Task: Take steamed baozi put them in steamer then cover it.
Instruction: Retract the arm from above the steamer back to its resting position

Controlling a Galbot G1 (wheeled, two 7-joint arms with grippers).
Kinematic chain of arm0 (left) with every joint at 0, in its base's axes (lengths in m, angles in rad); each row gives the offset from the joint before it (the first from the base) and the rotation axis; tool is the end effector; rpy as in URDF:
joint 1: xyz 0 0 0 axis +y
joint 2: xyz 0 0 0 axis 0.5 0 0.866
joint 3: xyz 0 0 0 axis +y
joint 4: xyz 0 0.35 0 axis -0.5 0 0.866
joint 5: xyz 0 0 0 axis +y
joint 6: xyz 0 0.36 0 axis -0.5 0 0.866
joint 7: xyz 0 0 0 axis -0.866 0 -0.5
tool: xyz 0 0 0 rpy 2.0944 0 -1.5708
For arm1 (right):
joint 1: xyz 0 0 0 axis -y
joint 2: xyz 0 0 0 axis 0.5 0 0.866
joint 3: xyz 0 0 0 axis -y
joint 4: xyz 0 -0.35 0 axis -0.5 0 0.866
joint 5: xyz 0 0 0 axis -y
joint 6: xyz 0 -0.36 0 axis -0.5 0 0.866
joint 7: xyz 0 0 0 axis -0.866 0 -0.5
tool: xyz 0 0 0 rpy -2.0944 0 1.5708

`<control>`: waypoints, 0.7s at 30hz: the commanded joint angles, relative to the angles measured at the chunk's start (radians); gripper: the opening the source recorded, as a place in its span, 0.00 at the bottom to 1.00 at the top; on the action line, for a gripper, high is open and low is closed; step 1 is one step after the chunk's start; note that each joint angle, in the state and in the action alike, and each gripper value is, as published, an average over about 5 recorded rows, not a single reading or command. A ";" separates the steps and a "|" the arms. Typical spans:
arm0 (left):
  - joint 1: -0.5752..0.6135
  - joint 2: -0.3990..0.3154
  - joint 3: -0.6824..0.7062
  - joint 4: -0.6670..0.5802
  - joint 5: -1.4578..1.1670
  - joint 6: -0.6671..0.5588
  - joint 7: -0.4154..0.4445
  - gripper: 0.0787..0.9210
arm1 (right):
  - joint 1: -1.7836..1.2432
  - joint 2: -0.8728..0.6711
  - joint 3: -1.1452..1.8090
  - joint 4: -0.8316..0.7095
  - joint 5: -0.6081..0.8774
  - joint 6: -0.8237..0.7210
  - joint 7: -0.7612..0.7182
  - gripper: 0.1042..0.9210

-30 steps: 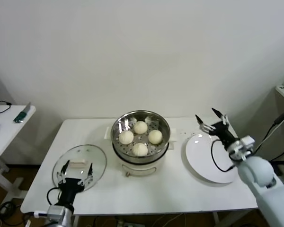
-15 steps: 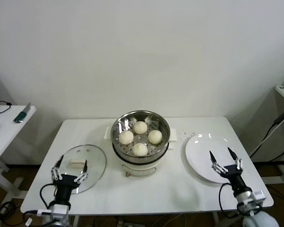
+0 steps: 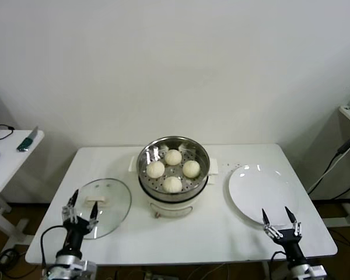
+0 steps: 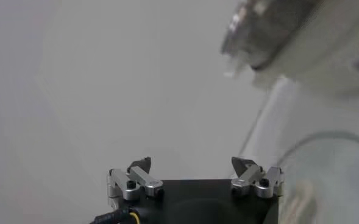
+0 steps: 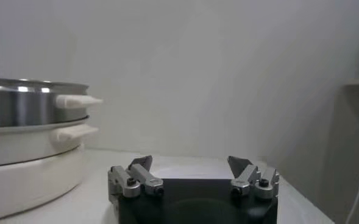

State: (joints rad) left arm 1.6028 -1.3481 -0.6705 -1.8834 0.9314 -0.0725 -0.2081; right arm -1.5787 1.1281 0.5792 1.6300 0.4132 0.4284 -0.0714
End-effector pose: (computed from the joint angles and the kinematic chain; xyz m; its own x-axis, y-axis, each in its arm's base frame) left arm 0.1706 0.1018 -0.3676 -0.9970 -0.0775 -0.0028 -0.0309 0.3637 0.9310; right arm 0.1631 -0.1589 -0.4305 -0.9977 -0.0621 0.0288 -0.0631 0.9973 -0.0378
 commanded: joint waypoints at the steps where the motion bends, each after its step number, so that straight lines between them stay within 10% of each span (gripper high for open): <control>1: -0.087 0.023 -0.013 0.261 0.379 -0.025 -0.112 0.88 | -0.031 0.042 -0.005 -0.042 -0.019 0.051 0.005 0.88; 21: -0.256 -0.022 0.021 0.394 0.459 0.077 -0.116 0.88 | -0.057 0.056 0.000 -0.031 -0.022 0.069 0.009 0.88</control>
State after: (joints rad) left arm 1.4308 -1.3636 -0.6571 -1.5648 1.3181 -0.0239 -0.3080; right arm -1.6269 1.1779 0.5785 1.6023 0.3937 0.4881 -0.0638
